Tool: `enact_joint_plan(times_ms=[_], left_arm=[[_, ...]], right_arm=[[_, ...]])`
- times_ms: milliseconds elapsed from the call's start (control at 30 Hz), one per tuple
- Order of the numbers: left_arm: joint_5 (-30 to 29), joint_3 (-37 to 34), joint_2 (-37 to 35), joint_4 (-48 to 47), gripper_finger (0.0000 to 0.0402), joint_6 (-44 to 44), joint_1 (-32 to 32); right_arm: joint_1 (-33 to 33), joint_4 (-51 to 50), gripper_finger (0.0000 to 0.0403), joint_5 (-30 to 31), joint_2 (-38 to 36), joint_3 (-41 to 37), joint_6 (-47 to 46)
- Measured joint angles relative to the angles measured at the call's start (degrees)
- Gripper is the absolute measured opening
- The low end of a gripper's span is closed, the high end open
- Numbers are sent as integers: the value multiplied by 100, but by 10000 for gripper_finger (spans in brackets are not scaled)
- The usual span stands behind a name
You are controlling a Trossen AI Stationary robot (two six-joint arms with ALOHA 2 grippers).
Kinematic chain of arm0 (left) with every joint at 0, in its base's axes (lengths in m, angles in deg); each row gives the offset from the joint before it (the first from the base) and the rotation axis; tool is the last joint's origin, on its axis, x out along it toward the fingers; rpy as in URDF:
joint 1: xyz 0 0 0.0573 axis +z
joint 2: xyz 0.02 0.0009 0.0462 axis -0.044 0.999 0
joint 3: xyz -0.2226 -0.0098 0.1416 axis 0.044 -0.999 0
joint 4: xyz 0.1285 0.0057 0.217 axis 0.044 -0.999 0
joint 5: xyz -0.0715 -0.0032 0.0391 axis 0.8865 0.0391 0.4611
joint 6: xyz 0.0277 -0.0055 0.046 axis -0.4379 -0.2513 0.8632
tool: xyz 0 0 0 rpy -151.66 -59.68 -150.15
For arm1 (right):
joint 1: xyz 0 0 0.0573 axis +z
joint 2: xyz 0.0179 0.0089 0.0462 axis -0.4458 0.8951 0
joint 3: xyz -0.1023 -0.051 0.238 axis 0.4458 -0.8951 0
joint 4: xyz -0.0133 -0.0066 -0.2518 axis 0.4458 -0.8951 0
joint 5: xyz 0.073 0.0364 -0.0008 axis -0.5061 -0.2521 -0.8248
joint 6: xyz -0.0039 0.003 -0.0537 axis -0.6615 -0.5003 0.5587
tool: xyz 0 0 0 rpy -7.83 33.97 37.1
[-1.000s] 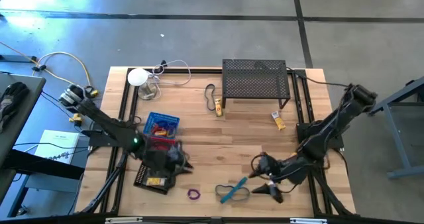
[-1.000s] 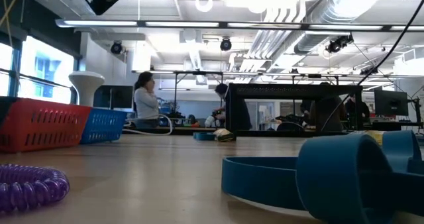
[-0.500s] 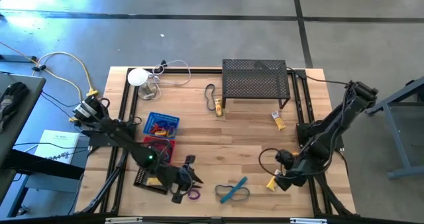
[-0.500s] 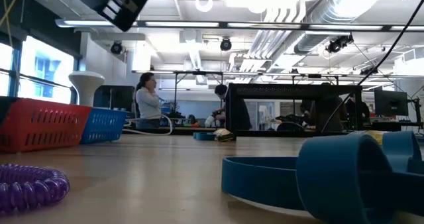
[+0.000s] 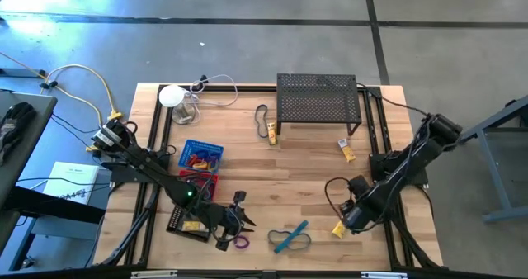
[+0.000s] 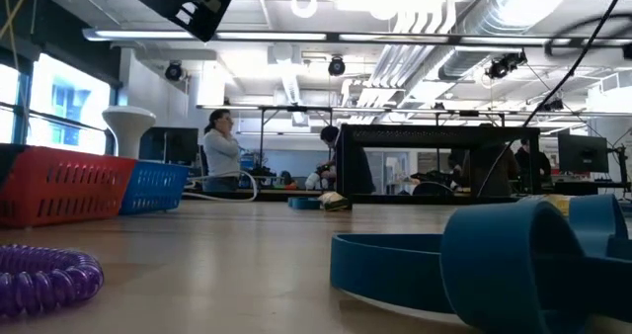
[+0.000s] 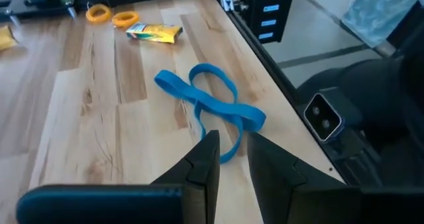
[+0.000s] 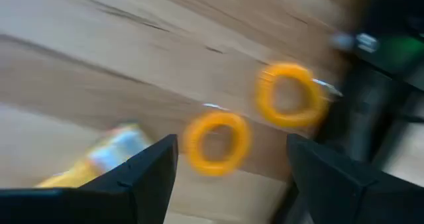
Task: Pick & Place Office Desk Supplies
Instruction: Put the yellow spring keychain into the blue bin
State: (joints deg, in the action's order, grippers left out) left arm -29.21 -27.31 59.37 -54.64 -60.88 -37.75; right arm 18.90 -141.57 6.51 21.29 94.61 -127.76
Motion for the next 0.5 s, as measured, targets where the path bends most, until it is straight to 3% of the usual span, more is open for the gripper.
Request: enact_joint_plan(times_ms=[167, 267, 500], left_arm=[[0, 0, 0, 1, 74, 262, -13], [0, 0, 0, 137, 74, -73, -18], [0, 0, 0, 333, 74, -38, -116]], right_arm=[[-242, -212, 270, -242, 308, 0, -29], [-406, -179, 270, -420, 461, 0, -161], [-785, -7, 270, -275, 632, -220, 153]])
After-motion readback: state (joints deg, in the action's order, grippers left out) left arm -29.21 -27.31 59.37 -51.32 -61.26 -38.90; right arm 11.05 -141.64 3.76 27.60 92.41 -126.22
